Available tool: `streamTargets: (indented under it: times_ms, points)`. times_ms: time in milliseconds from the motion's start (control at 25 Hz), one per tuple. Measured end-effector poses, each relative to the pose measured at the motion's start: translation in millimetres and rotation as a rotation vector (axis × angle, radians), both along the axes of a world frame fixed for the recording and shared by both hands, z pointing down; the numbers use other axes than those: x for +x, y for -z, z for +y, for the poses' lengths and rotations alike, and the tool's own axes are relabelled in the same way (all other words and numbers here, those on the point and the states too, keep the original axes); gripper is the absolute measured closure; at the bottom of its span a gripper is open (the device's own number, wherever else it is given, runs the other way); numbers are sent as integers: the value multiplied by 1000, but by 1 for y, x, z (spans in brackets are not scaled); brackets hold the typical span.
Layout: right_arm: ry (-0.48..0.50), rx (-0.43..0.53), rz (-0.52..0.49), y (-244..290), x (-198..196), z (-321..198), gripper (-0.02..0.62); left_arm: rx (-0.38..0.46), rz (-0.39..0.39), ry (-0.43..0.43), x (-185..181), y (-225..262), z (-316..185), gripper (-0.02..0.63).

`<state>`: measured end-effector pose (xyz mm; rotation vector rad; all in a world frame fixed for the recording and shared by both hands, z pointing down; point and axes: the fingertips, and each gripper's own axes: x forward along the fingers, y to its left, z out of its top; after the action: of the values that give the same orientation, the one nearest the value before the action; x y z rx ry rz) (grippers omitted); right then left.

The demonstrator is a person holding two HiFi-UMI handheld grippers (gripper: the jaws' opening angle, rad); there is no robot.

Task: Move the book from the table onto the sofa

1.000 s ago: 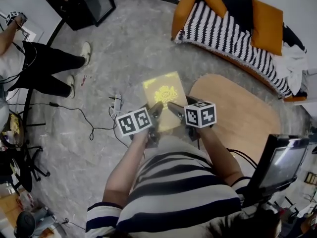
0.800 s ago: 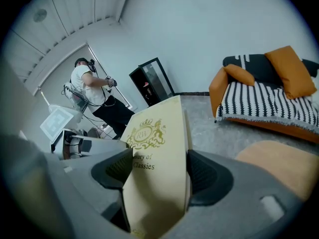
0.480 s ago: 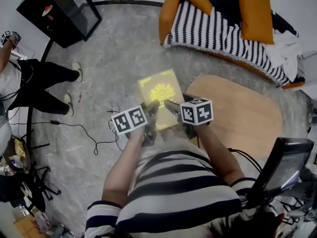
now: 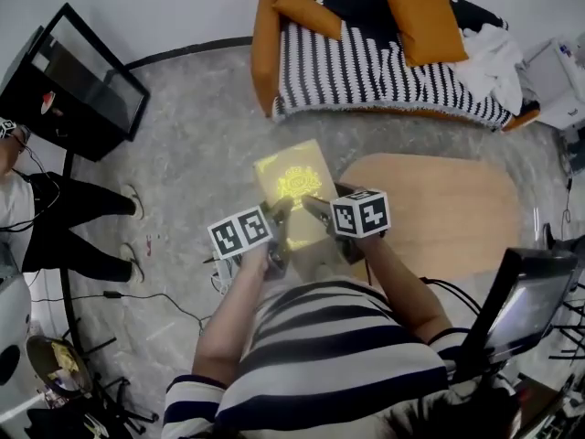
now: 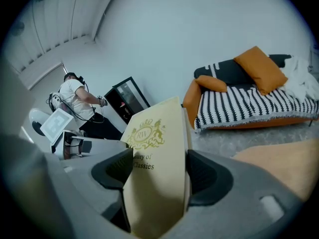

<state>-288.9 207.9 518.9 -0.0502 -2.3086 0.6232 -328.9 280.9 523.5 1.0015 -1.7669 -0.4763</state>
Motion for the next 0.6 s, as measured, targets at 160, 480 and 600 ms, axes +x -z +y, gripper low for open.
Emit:
streamTargets:
  times_ms: [160, 480, 600]
  points:
    - [-64, -9, 8, -3, -23, -9, 256, -10, 14, -65, -27, -3, -13, 313]
    - [-177, -16, 0, -4, -71, -26, 256, -13, 5, -171, -83, -3, -34, 313]
    - [-222, -12, -5, -3, -84, -32, 256, -8, -2, -213, -100, -2, -42, 313]
